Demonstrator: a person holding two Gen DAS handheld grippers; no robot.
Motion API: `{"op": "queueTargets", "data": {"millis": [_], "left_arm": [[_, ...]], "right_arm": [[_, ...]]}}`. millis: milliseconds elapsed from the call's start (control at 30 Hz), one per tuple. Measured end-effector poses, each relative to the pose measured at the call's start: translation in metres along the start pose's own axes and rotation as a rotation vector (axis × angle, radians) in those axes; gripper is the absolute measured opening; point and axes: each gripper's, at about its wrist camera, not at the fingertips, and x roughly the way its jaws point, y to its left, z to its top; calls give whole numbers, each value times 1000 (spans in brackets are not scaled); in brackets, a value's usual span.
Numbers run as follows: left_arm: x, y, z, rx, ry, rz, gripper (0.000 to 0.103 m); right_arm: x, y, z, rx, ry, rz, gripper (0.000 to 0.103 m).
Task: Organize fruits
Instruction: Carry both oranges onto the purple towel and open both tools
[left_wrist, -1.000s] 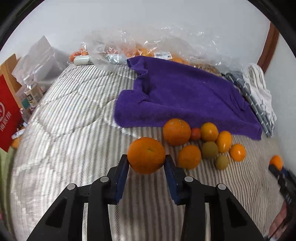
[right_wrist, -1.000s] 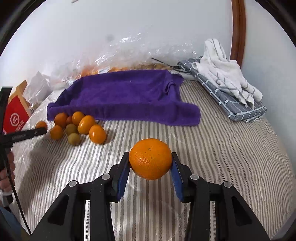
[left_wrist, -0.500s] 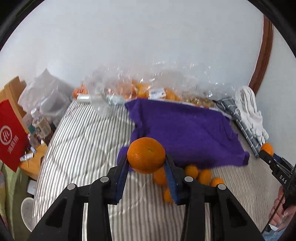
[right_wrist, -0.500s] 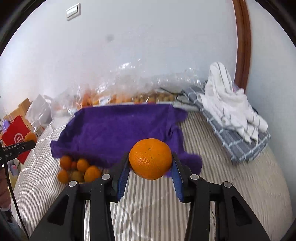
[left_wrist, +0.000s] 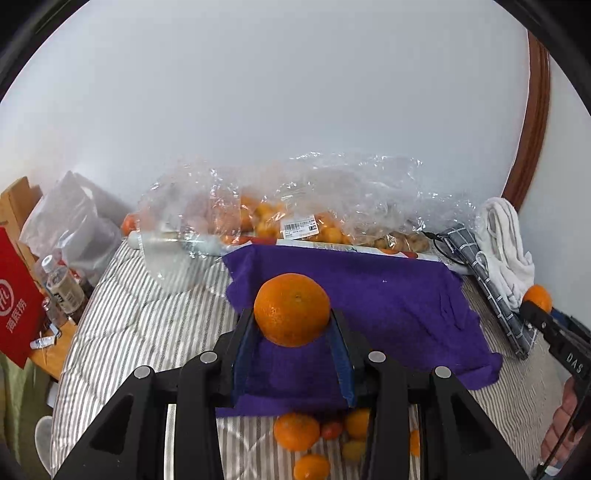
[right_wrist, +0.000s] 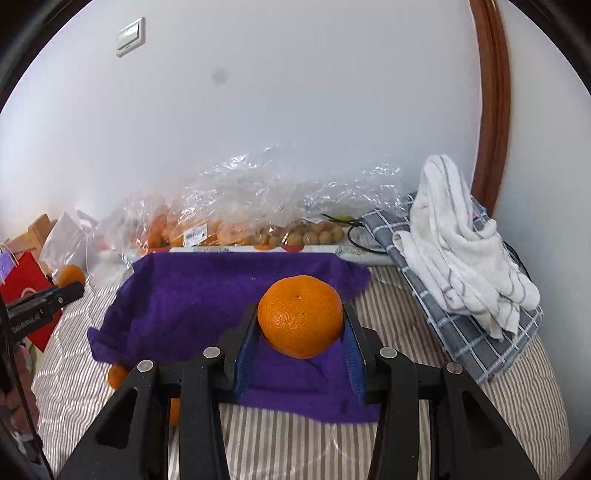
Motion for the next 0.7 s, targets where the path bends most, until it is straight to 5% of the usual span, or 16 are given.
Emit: {"op": "queueTargets", "data": {"millis": [300,700], "left_arm": [[47,-2,-4,-13,25,-12,37],[85,11,-22,7,47,28,37]], "right_arm": [[44,17,10,-6,28,36,43],[107,27,-22,-28,125,15,42]]}}
